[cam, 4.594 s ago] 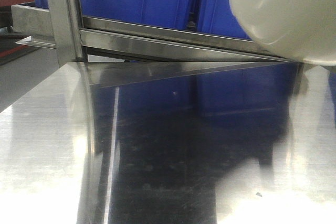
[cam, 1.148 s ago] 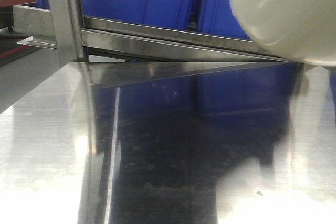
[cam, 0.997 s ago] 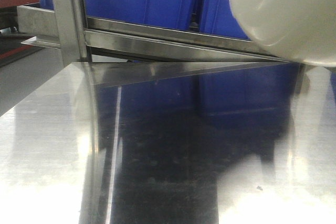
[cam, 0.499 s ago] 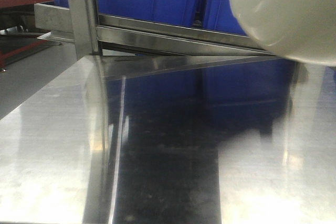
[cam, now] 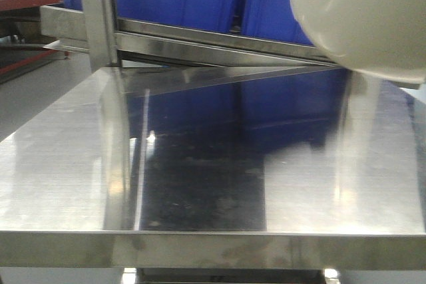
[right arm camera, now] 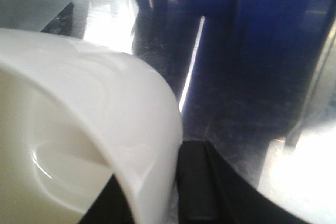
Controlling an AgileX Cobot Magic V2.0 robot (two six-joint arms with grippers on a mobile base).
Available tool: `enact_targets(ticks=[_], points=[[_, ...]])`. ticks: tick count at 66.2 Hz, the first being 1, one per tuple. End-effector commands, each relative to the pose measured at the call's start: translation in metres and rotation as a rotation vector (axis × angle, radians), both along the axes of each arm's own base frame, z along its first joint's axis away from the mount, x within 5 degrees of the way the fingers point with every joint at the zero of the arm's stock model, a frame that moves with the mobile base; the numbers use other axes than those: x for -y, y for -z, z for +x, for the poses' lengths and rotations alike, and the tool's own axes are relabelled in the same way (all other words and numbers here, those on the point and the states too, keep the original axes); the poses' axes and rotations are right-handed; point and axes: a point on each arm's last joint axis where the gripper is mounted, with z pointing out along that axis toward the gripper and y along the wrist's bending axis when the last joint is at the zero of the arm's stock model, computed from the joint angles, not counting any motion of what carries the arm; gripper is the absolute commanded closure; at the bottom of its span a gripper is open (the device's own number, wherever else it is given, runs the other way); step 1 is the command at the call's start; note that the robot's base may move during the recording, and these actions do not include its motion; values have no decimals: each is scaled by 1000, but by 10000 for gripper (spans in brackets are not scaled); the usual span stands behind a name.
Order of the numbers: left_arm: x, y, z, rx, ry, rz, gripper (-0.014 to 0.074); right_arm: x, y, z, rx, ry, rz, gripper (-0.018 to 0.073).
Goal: Move white bin to right shelf second layer
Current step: 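Back the base away from the steel shelf holding the bin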
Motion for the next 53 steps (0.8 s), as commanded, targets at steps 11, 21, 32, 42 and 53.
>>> enact_targets(ticks=[11,21,32,42,53], points=[[0,5,1,50,0,-14,512,0,-18,2,117,11,47,506],[0,5,1,50,0,-14,512,0,-18,2,117,11,47,506],[0,5,1,50,0,-14,512,0,-18,2,117,11,47,506],[0,5,1,50,0,-14,512,0,-18,2,117,11,47,506],[0,5,1,50,0,-14,512,0,-18,2,117,11,47,506]])
